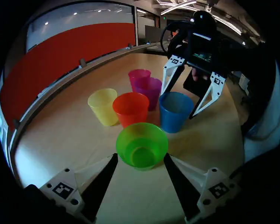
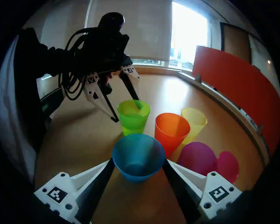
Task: Pour water
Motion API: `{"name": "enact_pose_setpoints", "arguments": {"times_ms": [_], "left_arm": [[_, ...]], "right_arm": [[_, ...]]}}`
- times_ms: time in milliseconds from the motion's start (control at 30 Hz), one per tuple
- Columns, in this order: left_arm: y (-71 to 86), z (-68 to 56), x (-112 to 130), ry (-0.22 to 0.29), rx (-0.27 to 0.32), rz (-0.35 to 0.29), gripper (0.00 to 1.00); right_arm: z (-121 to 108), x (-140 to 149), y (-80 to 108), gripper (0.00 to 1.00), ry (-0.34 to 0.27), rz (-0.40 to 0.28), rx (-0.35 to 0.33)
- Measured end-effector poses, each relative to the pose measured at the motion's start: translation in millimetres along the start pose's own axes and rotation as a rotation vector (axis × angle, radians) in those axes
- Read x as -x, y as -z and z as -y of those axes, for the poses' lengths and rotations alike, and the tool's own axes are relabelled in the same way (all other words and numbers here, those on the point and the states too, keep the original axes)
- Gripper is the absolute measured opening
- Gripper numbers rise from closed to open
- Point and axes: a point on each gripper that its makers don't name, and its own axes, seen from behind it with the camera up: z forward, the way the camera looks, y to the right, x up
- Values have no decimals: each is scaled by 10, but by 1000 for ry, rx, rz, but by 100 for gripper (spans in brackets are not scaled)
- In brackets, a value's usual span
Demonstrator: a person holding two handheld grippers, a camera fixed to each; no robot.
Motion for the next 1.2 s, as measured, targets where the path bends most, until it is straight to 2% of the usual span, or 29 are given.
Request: {"name": "enact_pose_setpoints", "arguments": {"times_ms": [367,900,1200], "left_arm": [[81,-13,62,4,-15,11,91],[330,7,235,30,-75,18,91],[422,6,249,44,-99,8,91]], "right_arm": [[-16,84,140,98,-11,9,30],[-48,176,459,98,-17,20,96],[-59,185,585,99,-18,22,123]]}}
